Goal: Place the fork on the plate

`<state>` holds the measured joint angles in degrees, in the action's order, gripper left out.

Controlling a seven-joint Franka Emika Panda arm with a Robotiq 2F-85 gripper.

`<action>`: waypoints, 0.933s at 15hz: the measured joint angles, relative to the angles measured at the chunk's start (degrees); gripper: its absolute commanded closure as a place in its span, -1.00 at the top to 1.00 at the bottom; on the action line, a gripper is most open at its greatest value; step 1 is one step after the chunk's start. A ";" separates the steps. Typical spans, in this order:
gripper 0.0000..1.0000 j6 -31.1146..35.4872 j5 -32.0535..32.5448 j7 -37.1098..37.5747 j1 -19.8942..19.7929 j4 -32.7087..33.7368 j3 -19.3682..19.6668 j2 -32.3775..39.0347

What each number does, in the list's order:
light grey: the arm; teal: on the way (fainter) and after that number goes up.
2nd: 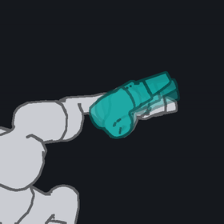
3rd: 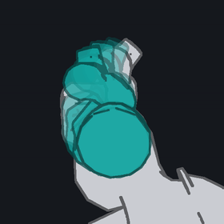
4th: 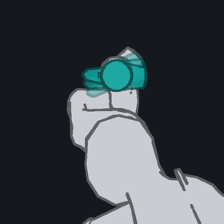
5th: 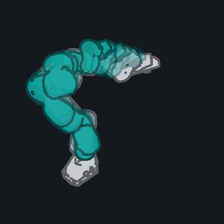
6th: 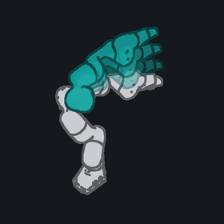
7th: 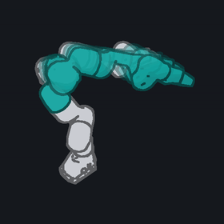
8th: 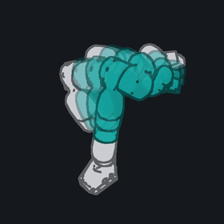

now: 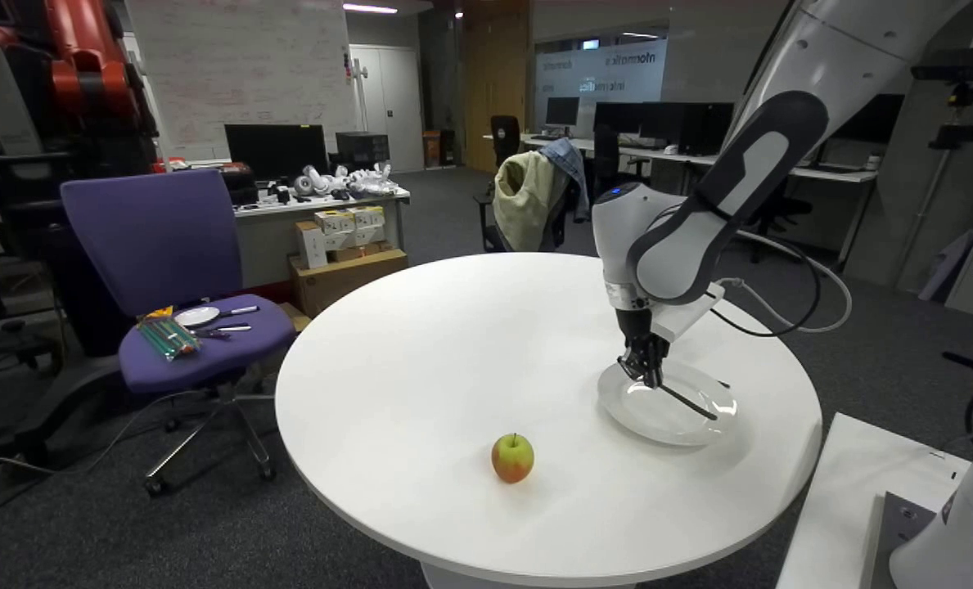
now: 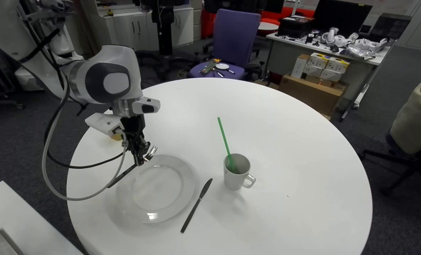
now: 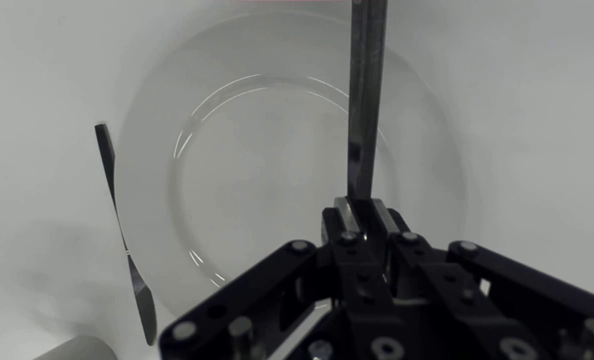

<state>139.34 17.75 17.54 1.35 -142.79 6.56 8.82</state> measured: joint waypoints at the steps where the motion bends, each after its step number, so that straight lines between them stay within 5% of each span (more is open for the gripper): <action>1: -0.95 0.03 1.37 -0.73 -0.38 -0.16 0.34 -0.01; 7: -0.95 2.53 9.78 -3.56 -2.59 -0.66 2.52 0.00; 14: -0.95 8.91 10.18 -3.57 -3.43 -1.01 2.78 2.11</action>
<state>148.25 27.93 13.97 -2.08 -143.80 9.34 10.93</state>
